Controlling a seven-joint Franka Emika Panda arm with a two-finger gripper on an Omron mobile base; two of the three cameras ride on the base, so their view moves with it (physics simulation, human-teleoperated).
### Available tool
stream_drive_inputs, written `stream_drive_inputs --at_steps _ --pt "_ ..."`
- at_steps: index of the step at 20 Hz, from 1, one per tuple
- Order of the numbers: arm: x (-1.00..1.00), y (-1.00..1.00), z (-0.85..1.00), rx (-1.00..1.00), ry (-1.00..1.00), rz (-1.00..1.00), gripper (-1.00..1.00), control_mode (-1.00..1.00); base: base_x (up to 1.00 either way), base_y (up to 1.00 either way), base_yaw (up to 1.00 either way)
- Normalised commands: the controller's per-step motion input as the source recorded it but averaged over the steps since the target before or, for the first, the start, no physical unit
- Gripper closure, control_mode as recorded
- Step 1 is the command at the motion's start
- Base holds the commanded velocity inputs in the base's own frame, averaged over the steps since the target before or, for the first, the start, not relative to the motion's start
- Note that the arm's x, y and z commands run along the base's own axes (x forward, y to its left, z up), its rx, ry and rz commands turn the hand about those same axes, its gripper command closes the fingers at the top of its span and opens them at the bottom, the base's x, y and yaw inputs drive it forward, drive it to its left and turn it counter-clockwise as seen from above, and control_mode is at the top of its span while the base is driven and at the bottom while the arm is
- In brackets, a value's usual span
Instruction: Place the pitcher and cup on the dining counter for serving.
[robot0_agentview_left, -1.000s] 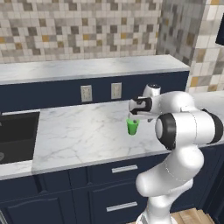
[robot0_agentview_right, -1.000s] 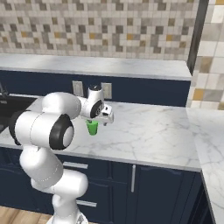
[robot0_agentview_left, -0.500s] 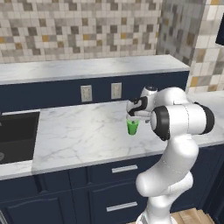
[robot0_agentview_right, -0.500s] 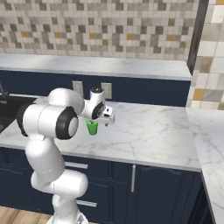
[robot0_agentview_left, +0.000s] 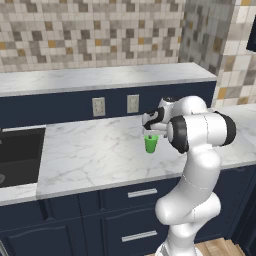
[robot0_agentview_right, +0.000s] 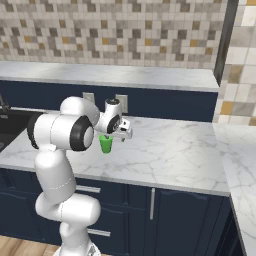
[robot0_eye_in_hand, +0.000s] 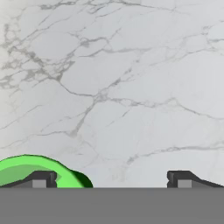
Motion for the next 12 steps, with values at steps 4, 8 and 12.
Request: stream_drive_inputs --at_steps 4,8,12 --pt "0.26 0.00 -0.21 0.00 0.00 0.00 -1.00 -1.00 0.00 0.00 0.00" --pt "0.09 0.00 -0.34 0.00 0.00 0.00 -1.00 -1.00 0.00 0.00 0.00" --pt "-0.20 0.00 -0.35 0.00 0.00 0.00 1.00 -1.00 0.00 0.00 0.00"
